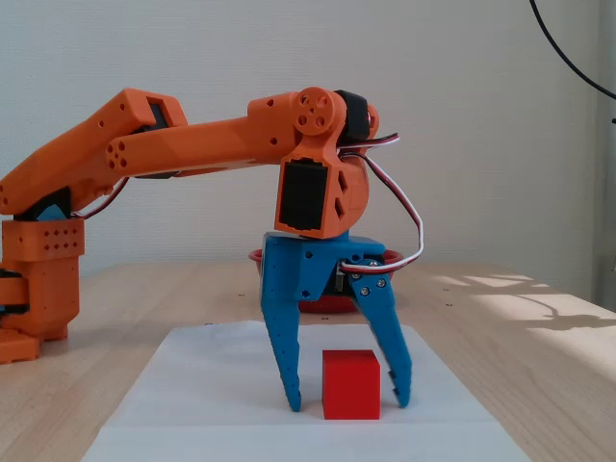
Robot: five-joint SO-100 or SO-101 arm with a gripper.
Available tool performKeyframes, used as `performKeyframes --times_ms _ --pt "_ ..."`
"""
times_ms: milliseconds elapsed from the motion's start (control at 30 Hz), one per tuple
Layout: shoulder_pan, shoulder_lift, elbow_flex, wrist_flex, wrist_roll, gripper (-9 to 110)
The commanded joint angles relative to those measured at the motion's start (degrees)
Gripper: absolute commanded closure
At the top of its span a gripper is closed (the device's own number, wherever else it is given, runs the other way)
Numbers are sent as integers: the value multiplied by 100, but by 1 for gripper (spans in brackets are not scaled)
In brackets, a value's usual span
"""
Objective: Grasp the red cube and put it in the red bowl
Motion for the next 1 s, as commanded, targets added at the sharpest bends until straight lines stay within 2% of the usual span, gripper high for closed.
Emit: performKeyframes --times_ms 0,233,733,967 --pt "-193 475 -598 132 70 75" --pt "-202 606 -571 167 255 101" --pt "35 1433 -835 378 -281 101" --pt "299 2312 -308 396 -659 101"
